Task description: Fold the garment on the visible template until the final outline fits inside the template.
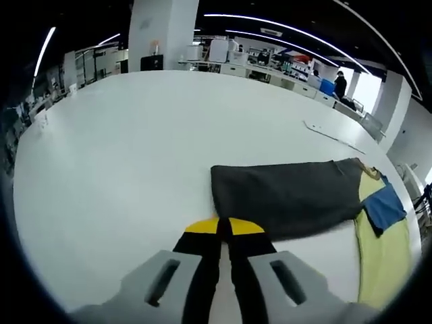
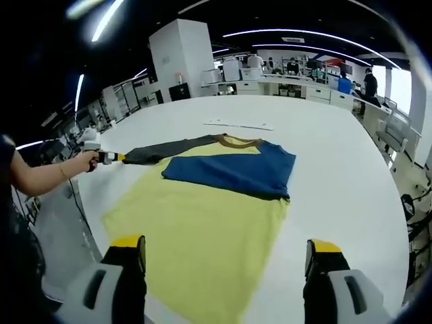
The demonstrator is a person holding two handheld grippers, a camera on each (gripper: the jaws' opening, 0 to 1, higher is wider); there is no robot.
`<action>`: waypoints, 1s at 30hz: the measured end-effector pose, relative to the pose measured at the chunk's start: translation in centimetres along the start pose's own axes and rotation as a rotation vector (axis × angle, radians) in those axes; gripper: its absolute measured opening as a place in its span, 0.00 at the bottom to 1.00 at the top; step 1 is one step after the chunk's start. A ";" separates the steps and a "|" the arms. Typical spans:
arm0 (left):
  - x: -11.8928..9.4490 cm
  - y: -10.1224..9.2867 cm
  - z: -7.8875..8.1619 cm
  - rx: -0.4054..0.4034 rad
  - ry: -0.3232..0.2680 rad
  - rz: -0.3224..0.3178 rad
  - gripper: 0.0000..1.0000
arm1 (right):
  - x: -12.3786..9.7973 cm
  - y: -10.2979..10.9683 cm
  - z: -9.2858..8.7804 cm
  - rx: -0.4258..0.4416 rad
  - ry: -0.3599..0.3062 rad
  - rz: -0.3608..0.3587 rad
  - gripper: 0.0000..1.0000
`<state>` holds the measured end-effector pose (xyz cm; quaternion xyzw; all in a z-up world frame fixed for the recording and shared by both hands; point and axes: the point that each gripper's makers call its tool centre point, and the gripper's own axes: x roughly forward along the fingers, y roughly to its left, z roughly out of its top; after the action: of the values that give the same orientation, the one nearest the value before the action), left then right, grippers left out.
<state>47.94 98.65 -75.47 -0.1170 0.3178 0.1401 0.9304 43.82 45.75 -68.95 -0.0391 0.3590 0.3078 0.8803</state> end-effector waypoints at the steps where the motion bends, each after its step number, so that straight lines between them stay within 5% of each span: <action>1: -0.1 -0.1 0.2 0.005 -0.002 0.000 0.00 | 0.0 0.1 0.0 0.002 -0.002 0.001 0.99; 14: -2.5 -5.3 5.6 0.113 -0.136 -0.084 0.00 | 0.0 0.5 0.0 -0.009 -0.008 0.026 0.99; 30: -3.7 -12.0 8.5 0.232 -0.176 -0.185 0.00 | 0.4 1.4 -0.2 -0.046 -0.002 0.070 0.99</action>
<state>53.90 89.40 -65.08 -0.0246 0.2368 0.0260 0.9709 43.18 47.01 -69.13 -0.0466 0.3520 0.3467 0.8682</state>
